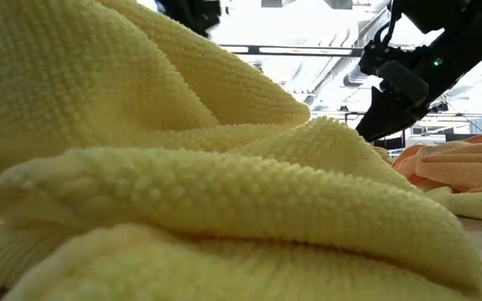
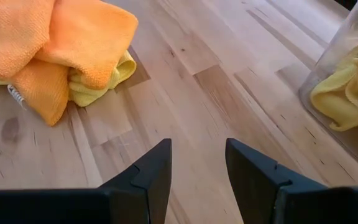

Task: Sort microfiber towel by color & place in baskets
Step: Put the top orange microfiber cloth into the left transparent bin

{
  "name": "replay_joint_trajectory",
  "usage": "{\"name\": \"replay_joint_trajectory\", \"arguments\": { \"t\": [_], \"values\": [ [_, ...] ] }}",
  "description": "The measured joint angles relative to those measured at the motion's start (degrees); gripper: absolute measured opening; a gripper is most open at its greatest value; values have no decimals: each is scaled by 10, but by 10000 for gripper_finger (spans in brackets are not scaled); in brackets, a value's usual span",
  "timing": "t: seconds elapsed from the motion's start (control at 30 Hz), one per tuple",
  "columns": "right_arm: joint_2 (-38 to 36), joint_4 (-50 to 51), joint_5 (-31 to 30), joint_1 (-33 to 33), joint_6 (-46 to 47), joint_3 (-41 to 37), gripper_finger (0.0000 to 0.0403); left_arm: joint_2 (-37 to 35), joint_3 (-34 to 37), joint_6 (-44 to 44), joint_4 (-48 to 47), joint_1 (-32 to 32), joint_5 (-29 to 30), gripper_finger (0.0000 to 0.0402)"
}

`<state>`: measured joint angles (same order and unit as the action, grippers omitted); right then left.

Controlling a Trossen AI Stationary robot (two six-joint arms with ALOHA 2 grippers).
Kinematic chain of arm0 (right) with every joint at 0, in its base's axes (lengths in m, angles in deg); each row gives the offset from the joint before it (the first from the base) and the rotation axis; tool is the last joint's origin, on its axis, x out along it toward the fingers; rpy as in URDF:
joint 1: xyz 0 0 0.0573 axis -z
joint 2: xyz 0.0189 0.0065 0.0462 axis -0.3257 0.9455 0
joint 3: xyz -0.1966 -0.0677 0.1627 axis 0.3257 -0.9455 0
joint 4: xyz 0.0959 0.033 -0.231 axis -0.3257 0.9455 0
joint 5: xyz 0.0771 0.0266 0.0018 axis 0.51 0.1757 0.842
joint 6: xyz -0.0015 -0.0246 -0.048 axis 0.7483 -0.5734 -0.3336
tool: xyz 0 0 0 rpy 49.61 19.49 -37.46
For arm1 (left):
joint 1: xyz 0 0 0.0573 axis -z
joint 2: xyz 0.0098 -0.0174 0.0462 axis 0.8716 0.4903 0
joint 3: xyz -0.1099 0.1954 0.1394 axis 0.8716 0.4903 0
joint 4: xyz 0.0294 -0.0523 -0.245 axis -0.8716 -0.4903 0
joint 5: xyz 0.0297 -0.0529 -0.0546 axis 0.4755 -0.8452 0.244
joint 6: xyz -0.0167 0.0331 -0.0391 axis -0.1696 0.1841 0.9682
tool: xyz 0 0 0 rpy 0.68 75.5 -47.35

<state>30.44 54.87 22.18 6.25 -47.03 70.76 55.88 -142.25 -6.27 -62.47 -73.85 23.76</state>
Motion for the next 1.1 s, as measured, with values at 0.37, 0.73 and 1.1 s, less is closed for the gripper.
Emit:
{"name": "replay_joint_trajectory", "arguments": {
  "t": [0.37,0.73,1.1],
  "values": [
    [0,0,-1,0,2,0,145,-145,1,54,-211,-30,97,0],
    [0,0,-1,0,2,0,145,-148,44,-126,-282,-112,50,0],
    [0,-1,-1,0,3,0,145,-148,197,-259,-99,-222,0,0]
  ]
}}
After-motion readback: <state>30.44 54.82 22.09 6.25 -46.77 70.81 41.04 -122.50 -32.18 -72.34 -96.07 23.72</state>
